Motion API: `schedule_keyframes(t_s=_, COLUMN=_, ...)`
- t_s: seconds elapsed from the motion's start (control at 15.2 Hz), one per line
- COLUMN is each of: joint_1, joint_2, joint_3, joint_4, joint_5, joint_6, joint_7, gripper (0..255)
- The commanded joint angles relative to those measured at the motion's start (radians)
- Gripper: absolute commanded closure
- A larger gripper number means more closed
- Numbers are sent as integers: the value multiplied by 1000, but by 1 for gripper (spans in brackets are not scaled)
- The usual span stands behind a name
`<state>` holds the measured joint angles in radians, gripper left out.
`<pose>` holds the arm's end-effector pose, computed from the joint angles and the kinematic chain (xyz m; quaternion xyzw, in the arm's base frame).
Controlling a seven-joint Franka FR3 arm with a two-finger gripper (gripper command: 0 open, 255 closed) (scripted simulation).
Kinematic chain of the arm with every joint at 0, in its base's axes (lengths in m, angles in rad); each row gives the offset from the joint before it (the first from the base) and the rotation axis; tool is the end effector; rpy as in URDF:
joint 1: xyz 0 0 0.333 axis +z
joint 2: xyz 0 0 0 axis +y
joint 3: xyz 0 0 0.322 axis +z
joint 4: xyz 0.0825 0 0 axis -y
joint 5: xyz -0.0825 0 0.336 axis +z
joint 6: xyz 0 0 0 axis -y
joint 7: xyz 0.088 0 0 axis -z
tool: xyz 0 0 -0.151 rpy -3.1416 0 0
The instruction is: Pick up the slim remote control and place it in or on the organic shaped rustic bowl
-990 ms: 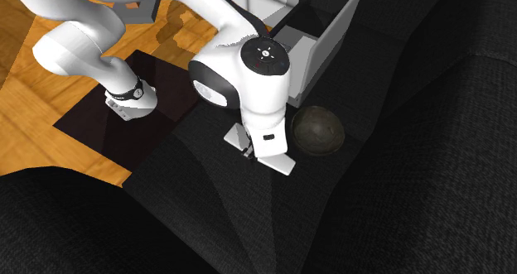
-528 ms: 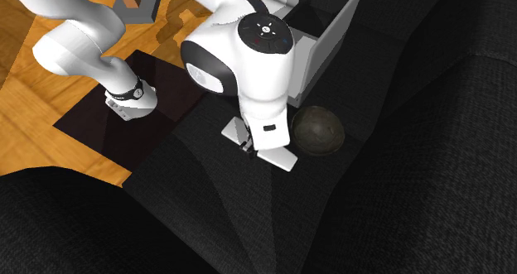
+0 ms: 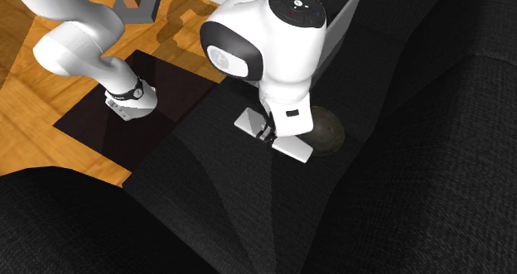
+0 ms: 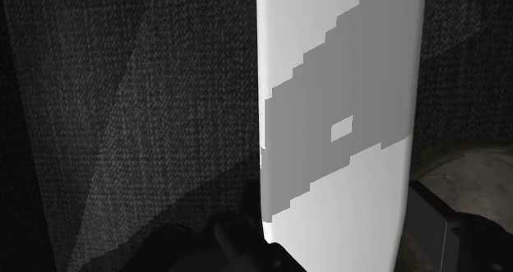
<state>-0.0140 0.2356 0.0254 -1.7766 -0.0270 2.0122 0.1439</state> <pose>0.5824 0.0031 0.4070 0.9981 -0.0608 0.0008 0.0092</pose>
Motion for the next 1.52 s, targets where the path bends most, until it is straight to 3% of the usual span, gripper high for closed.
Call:
schedule_keyframes(t_s=0.0, joint_1=23, joint_2=49, joint_3=13, joint_4=74, joint_5=-5, joint_6=-26, joint_7=37, gripper=255)
schedule_keyframes(t_s=0.33, joint_1=81, joint_2=202, joint_3=35, joint_4=304, joint_5=-20, joint_6=-104, joint_7=116, gripper=255)
schedule_keyframes(t_s=0.66, joint_1=143, joint_2=397, joint_3=47, joint_4=615, joint_5=-35, joint_6=-223, joint_7=180, gripper=255)
schedule_keyframes(t_s=1.45, joint_1=141, joint_2=420, joint_3=45, joint_4=492, joint_5=-38, joint_6=-76, joint_7=185, gripper=255)
